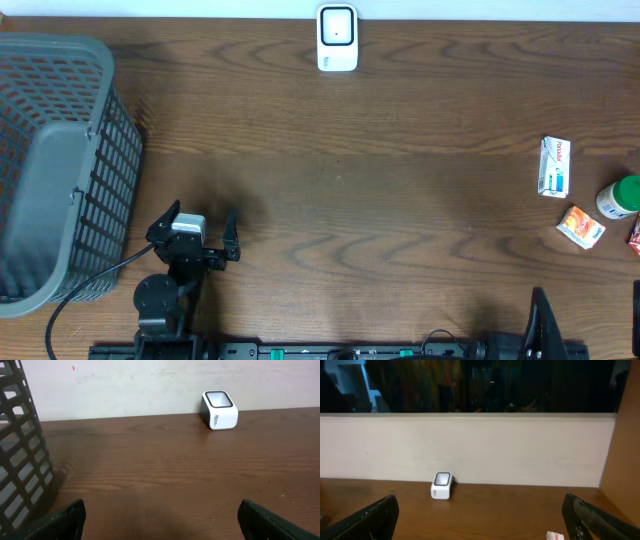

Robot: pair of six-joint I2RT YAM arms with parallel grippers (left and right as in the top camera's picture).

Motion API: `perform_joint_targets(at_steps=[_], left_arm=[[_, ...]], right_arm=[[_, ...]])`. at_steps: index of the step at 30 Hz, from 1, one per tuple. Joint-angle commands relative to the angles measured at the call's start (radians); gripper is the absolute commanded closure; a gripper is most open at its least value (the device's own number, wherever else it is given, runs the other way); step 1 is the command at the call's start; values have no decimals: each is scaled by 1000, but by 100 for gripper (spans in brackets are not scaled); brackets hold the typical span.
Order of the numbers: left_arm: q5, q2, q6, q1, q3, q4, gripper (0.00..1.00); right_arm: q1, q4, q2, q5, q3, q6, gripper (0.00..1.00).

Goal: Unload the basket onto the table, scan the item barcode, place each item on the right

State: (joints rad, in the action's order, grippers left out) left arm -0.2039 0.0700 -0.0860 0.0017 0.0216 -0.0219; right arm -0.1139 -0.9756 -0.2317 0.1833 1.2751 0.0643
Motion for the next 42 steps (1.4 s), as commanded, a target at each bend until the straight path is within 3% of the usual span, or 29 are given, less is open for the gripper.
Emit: perform_joint_targets(at_steps=[1,7,15,19,28,35,42], left_arm=[[-17,0,-13,0,-11,-42,4],[-17,0,-13,0,-11,-42,4],[-17,0,-13,0,-11,-42,4],[-17,0,-13,0,-11,-42,4],[-17,0,-13,0,-11,-42,4],[-17,0,-13,0,-11,-42,4],[-17,0,-13,0,-11,-42,4]], right_arm=[[10,-1,-2,-14,-33,11,1],[15,140,16,34,-203,27,1],[47,423,225,69,-595,29,1],[79,561,214,68,-723,32,1],[158,842,227,-101,-1073,79,1],[182,921,227,-154,-1252,107,1],[190,901,227,-169,-1270,92,1]])
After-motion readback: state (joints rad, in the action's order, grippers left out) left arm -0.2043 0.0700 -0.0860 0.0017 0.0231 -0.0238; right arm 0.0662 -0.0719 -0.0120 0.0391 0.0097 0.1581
